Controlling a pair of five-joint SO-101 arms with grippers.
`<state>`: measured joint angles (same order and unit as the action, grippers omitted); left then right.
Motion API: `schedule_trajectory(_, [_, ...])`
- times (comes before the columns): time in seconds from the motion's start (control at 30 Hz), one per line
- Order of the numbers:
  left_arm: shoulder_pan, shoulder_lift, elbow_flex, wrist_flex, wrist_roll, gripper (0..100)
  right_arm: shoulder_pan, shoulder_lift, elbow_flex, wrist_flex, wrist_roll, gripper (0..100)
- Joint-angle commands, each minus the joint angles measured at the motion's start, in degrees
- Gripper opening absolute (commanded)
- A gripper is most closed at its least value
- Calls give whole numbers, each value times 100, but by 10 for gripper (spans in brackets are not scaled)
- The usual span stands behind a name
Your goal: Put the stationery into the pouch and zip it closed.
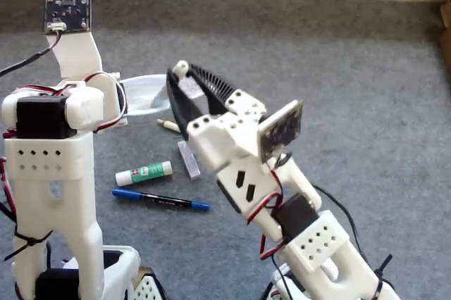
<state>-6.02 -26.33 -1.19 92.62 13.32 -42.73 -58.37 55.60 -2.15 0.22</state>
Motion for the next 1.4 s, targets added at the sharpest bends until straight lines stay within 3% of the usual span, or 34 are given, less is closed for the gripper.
schedule_trajectory(0.0, [-75, -4, -75, -114, 79, 7, -295, -453, 409, -145, 404, 5])
schedule_trajectory(0.2, [-84, -13, -75, -114, 132, 7, -295, -453, 549, 840, 422, 12])
schedule_trajectory(0.37, [-84, -13, -75, -114, 132, 7, -295, -453, -40, 1719, 387, 125])
schedule_trajectory(0.63, [-92, -13, -40, -114, 132, 7, -268, -497, -778, 2844, 404, 128])
schedule_trajectory(0.93, [-919, -171, -127, -105, 132, 7, -259, -444, -1851, 4910, 396, 114])
schedule_trajectory(1.07, [-1138, -602, -110, -79, 132, 7, -251, -444, -1877, 5059, 413, 63])
schedule_trajectory(1.37, [-1710, -848, -66, -97, 123, 7, 198, -189, -1895, 5376, 422, 87])
